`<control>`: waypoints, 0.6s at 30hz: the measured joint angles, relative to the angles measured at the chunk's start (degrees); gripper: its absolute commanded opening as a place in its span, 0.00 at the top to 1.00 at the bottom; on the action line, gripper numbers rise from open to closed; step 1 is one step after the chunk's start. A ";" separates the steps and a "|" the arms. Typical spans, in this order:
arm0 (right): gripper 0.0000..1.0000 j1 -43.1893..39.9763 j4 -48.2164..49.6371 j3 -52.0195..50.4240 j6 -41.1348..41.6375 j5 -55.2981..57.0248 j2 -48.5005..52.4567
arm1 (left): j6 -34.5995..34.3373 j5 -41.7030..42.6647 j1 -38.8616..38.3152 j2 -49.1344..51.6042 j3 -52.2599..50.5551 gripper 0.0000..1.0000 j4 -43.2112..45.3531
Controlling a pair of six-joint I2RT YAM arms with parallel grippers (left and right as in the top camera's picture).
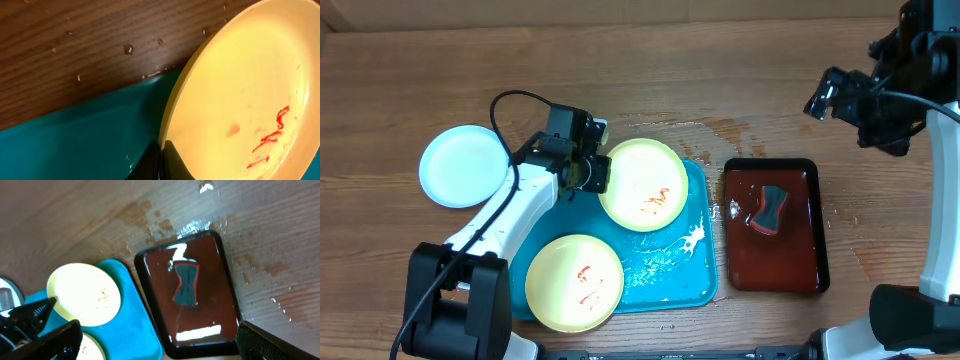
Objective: Clean dirty plates on tray and stack at the side
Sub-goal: 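Slide the yellow plate with the left gripper toward the teal tray center, then lower the right gripper onto the sponge in the dark tray and grasp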
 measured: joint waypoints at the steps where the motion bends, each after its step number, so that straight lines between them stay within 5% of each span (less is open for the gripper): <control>1: 0.00 0.00 0.13 -0.98 0.04 0.00 0.00 | 0.39 0.28 -0.13 0.00 0.00 0.96 -0.42; 14: 0.01 0.00 4.33 -13.60 -0.13 -0.02 0.46 | 3.82 3.02 -0.50 0.00 0.04 0.84 -5.75; 18: 0.01 0.00 4.35 -13.68 -0.15 -0.02 0.46 | 5.22 3.63 -0.50 0.00 0.04 0.67 -7.52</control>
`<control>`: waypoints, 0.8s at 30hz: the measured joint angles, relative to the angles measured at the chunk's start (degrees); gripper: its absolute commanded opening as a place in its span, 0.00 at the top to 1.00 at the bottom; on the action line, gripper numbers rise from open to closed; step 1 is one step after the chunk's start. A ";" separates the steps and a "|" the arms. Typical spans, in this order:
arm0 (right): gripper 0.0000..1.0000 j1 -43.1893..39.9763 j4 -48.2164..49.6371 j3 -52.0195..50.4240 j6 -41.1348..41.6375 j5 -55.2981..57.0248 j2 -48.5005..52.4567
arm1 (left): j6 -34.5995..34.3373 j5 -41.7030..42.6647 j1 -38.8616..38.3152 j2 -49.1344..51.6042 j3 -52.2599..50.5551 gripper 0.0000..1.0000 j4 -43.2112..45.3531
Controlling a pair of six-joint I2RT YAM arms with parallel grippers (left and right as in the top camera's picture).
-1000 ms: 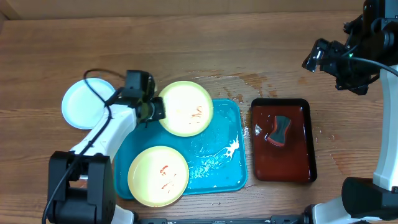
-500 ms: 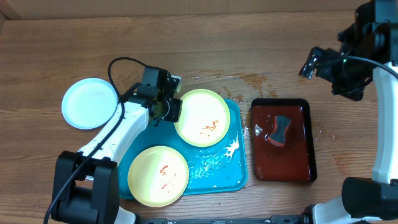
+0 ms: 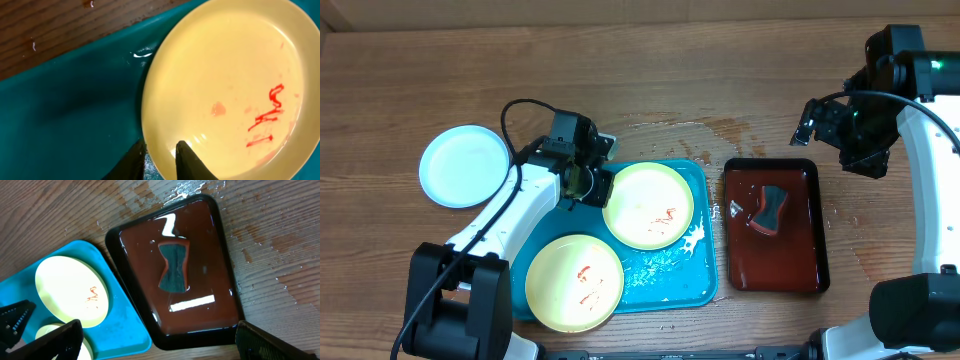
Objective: Clean dirty plates on tray and stack at the side
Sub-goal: 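Lower the right gripper onto the sponge in the dark tray and grasp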
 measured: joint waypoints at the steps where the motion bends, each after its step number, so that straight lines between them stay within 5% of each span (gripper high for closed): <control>1: 0.01 0.00 0.00 0.00 0.00 0.02 0.00 | 0.42 0.09 0.00 0.00 0.00 0.61 -0.26; 17: 0.02 0.37 -0.15 0.00 0.00 -0.15 0.00 | 1.73 0.31 0.00 7.85 0.00 0.69 0.39; 20: 0.04 1.36 -0.13 0.00 -0.02 -0.20 0.00 | 1.40 0.66 0.00 8.00 0.11 0.94 0.92; 24: 0.07 3.32 -0.02 0.00 0.00 -0.20 0.00 | 0.79 1.27 0.00 8.28 0.17 0.96 1.62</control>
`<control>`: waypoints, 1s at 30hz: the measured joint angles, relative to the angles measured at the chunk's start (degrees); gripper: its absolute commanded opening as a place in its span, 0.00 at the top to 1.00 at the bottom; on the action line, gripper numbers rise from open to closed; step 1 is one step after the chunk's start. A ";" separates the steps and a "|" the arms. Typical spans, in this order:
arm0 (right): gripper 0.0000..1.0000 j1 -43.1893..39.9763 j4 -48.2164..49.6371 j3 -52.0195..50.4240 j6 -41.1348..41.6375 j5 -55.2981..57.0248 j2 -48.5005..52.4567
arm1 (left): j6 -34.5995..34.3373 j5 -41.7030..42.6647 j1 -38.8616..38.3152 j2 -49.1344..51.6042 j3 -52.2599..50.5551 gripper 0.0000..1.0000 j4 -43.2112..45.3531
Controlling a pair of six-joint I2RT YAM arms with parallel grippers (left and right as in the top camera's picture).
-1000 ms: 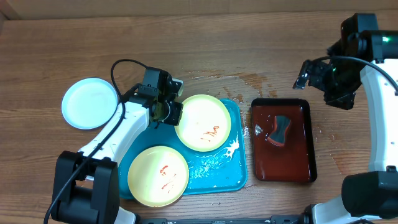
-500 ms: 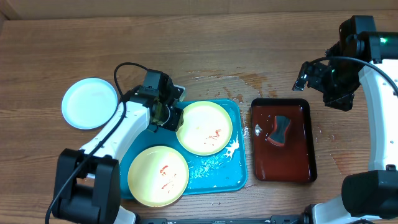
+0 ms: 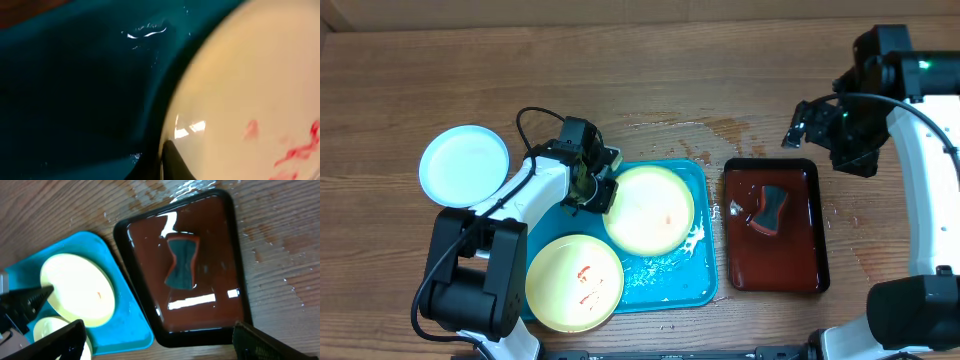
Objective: Clean dirty plates on tray and stack at the side
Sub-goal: 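Lower the right gripper onto the sponge in the dark tray and grasp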
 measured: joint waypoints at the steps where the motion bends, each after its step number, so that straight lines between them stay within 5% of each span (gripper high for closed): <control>1: 0.10 0.59 0.00 0.00 0.07 0.00 0.00 | -0.20 0.02 0.00 0.00 0.00 0.96 0.00; 6: 0.30 1.68 -0.04 0.00 0.50 0.37 0.00 | -1.77 -0.13 0.00 0.00 0.00 0.96 -0.04; 8: 0.52 1.68 -0.04 -0.09 1.16 1.64 0.00 | -3.17 -0.28 0.00 0.00 0.02 0.96 -0.09; 10: 0.60 1.70 -0.02 -0.76 1.86 2.97 0.00 | -5.35 -0.63 0.00 0.00 0.02 0.96 -0.13; 25: 0.59 1.68 12.72 -25.55 5.77 4.31 0.02 | -21.59 -4.68 -0.37 0.00 0.70 0.96 -1.79; 27: 0.49 1.68 14.97 -28.74 6.14 3.58 0.04 | -23.80 -5.31 -0.37 0.00 0.90 0.96 -2.91; 30: 0.47 1.68 17.94 -32.35 6.43 2.58 0.09 | -26.60 -5.86 -0.37 0.00 1.09 0.96 -3.93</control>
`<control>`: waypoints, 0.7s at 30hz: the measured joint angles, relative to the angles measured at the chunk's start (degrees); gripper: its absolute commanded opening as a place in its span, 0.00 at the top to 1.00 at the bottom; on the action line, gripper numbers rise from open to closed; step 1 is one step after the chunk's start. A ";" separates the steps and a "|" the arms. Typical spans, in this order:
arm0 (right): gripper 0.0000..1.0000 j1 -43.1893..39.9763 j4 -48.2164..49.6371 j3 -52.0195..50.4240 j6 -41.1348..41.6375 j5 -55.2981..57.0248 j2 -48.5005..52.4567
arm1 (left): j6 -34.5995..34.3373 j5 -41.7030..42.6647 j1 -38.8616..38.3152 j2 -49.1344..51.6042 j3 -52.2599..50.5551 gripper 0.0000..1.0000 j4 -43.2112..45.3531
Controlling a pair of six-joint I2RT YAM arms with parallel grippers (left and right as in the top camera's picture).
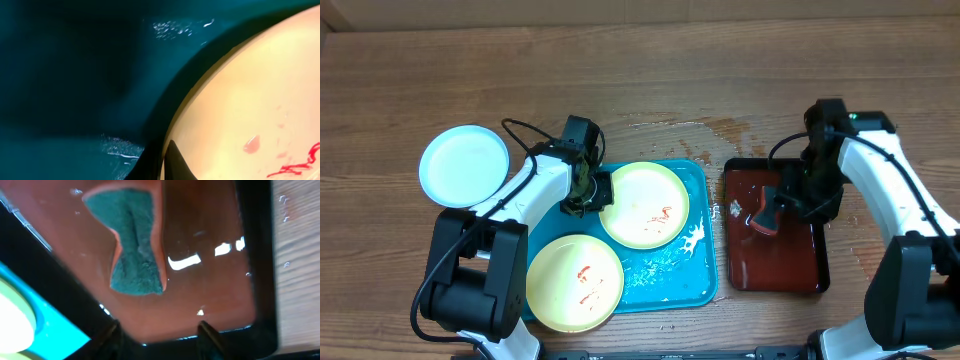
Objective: Clean dirty plates on tray and stack at the side
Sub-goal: 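Lower the right gripper onto the sponge in the dark tray and grasp, then hold the yellow plate rim with the left gripper, sponge held in right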
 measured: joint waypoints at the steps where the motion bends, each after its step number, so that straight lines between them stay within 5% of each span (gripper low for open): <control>1: 0.47 0.00 1.20 -1.03 0.07 -0.20 0.00 | -0.98 -0.11 0.00 0.00 0.02 0.96 -0.39; 6: 0.55 0.02 7.39 -5.16 0.68 -1.53 0.00 | -5.46 -0.68 0.00 0.00 0.24 0.96 -1.55; 14: 0.51 0.00 19.39 -10.86 2.56 -4.04 0.00 | -11.80 -1.60 -0.76 -0.02 0.28 0.96 -1.79; 17: 0.51 0.00 20.57 -11.69 3.02 -4.46 0.00 | -11.93 -2.36 -1.38 -0.09 0.26 0.68 -1.70; 19: 0.51 0.02 20.63 -11.74 3.23 -4.59 0.00 | -11.17 -3.10 -1.60 0.07 0.24 0.64 -1.25; 21: 0.51 0.02 20.61 -11.74 3.43 -4.66 0.00 | -10.43 -3.74 -1.79 0.04 0.24 0.76 -0.90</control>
